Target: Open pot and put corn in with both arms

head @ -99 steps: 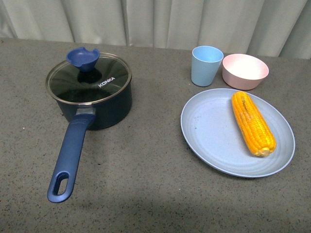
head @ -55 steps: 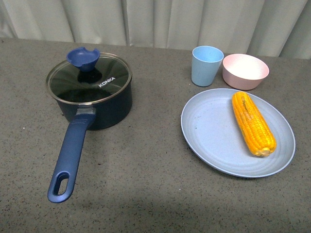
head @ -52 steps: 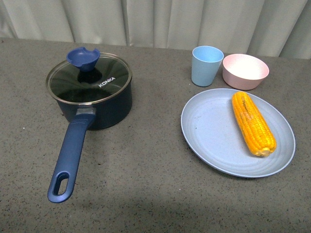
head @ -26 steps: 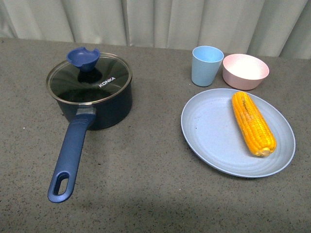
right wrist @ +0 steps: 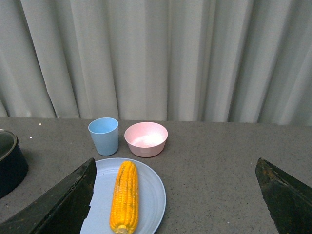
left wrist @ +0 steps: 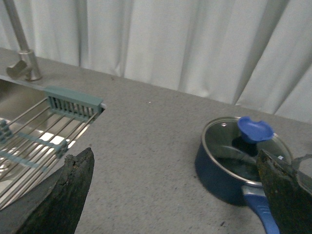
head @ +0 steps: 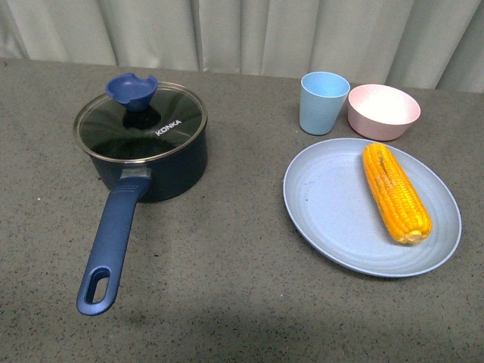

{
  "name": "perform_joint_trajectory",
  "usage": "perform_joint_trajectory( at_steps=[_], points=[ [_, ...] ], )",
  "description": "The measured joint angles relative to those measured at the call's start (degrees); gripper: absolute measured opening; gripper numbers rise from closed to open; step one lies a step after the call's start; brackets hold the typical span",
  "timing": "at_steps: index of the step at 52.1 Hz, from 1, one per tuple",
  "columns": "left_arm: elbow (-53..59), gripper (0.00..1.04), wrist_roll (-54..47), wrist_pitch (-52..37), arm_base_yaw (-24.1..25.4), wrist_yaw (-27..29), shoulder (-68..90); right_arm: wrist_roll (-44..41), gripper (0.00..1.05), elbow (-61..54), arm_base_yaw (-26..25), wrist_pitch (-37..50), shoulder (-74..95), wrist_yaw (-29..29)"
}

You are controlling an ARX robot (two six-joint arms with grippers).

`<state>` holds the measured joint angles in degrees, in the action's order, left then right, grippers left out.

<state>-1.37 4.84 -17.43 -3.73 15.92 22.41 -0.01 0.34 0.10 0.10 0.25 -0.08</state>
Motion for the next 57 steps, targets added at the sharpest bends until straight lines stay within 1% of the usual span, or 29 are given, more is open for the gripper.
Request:
perform_joint_trajectory(
  at_steps=[1, 4, 6, 7, 9, 12, 16, 21, 29, 36, 45, 57],
  points=[
    [-0.02, 0.98, 0.07, -1.49, 0.09, -0.31, 1.42, 0.00, 0.96, 0.00, 0.00, 0.00, 0.00, 0.00],
    [-0.59, 0.98, 0.44, -11.08, 0.63, -1.33, 11.04, 0.02, 0.96, 0.00, 0.00, 0.00, -0.02, 0.02],
    [-2.21, 0.98, 1.14, -20.79, 1.09, -2.16, 21.46, 0.02, 0.96, 0.00, 0.00, 0.00, -0.02, 0.02],
    [-2.99, 0.98, 1.36, -23.78, 1.18, -2.40, 24.96, 0.02, 0.96, 0.00, 0.00, 0.00, -0.02, 0.02],
    [-4.92, 0.98, 2.10, -28.96, 1.31, -3.74, 31.89, 0.02, 0.96, 0.00, 0.00, 0.00, 0.00, 0.04],
    [-7.85, 0.98, 3.28, -33.00, 1.22, -5.27, 39.69, 0.02, 0.96, 0.00, 0.00, 0.00, 0.00, 0.02],
    [-12.35, 0.98, 4.66, -35.34, 0.61, -7.23, 49.07, 0.02, 0.96, 0.00, 0.00, 0.00, 0.00, 0.02],
    [-17.22, 0.98, 5.01, -37.20, -0.48, -8.37, 57.90, 0.02, 0.96, 0.00, 0.00, 0.00, 0.00, 0.02],
    [-26.91, 0.98, 4.37, -40.96, -2.43, -8.11, 71.28, 0.02, 0.96, 0.00, 0.00, 0.00, 0.00, 0.02],
    [-36.06, 0.98, 4.63, -41.22, -3.93, -8.61, 82.31, 0.02, 0.96, 0.00, 0.00, 0.00, 0.00, 0.02],
    [-40.94, 0.98, 2.49, -43.23, -7.37, -9.57, 90.05, 0.02, 0.96, 0.00, 0.00, 0.00, 0.00, 0.02],
    [-44.87, 0.98, 2.19, -43.69, -8.55, -11.47, 96.06, 0.02, 0.96, 0.00, 0.00, 0.00, -0.02, 0.02]
  ],
)
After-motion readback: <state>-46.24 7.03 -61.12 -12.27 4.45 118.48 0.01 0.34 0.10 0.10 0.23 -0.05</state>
